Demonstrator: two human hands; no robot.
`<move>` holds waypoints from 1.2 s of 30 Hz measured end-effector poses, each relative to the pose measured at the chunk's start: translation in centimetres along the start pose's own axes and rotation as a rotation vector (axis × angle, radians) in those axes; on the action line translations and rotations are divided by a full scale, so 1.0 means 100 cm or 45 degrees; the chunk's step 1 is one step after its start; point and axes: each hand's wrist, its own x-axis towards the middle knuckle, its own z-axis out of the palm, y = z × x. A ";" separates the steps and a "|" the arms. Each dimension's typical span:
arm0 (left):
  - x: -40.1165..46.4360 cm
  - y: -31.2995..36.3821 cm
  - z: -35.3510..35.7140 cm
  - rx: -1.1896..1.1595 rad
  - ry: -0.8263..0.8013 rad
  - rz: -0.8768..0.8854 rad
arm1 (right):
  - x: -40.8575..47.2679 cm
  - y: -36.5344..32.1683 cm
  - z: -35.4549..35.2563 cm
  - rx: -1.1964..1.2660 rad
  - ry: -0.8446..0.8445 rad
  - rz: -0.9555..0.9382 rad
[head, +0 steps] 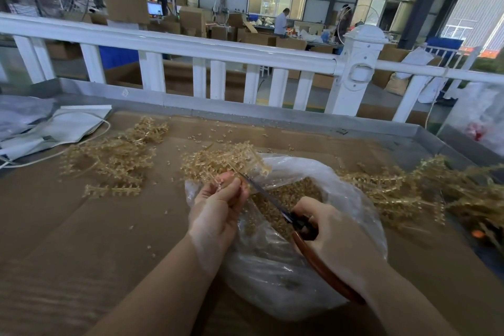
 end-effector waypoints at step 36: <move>-0.006 -0.009 0.007 0.162 0.114 0.178 | -0.005 0.006 0.007 -0.323 0.060 -0.017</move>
